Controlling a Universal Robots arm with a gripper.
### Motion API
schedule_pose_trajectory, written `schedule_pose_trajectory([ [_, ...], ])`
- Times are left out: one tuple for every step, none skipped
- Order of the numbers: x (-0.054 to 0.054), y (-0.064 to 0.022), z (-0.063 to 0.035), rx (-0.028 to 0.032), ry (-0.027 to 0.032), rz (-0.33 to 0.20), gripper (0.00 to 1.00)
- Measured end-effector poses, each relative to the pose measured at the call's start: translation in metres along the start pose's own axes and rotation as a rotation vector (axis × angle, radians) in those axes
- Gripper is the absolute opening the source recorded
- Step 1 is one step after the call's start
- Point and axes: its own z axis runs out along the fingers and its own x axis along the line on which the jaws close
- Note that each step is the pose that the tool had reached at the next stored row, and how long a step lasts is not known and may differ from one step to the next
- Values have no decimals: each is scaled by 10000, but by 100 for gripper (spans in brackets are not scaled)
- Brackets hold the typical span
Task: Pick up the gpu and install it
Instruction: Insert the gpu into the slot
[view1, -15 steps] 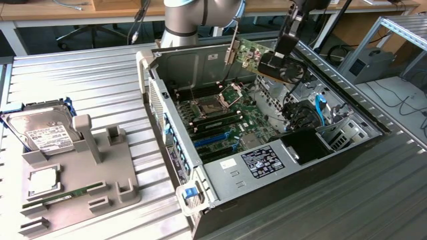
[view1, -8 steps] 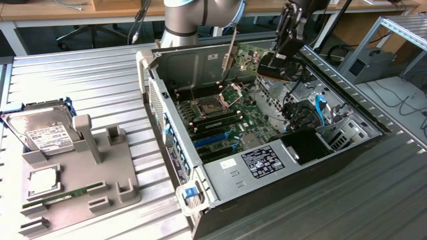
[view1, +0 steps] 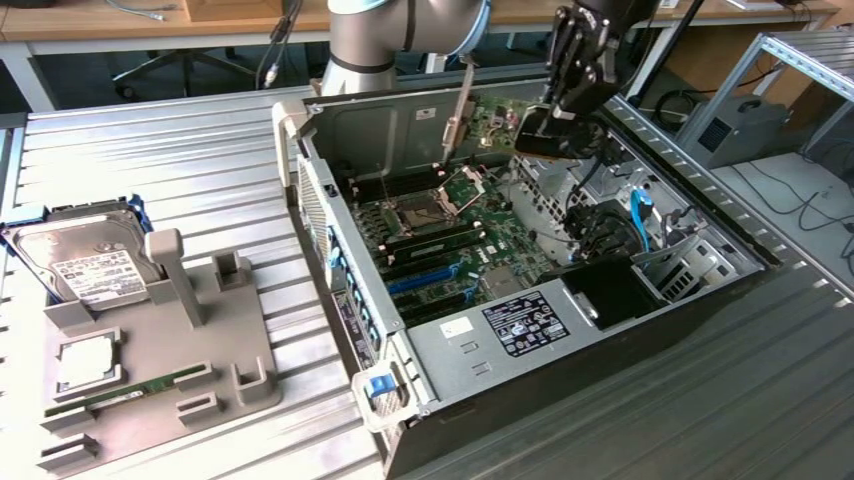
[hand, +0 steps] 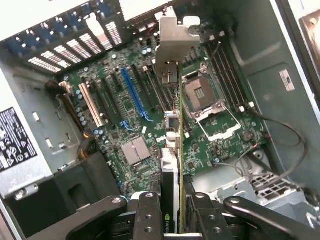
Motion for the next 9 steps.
schedule_pose_trajectory([
  [-1, 1, 1, -4, 6, -212, 27],
  [-2, 1, 2, -8, 10, -373, 27],
  [-3, 1, 3, -11, 16, -527, 27],
  [-5, 2, 4, -16, 22, -776, 27],
  [-6, 2, 4, -20, 26, -913, 27],
  [-6, 3, 5, -23, 30, -1063, 27],
  [-7, 3, 6, -26, 34, -1215, 27],
  [-8, 4, 6, -30, 38, -1369, 27],
  [-10, 4, 7, -35, 45, -1613, 27],
])
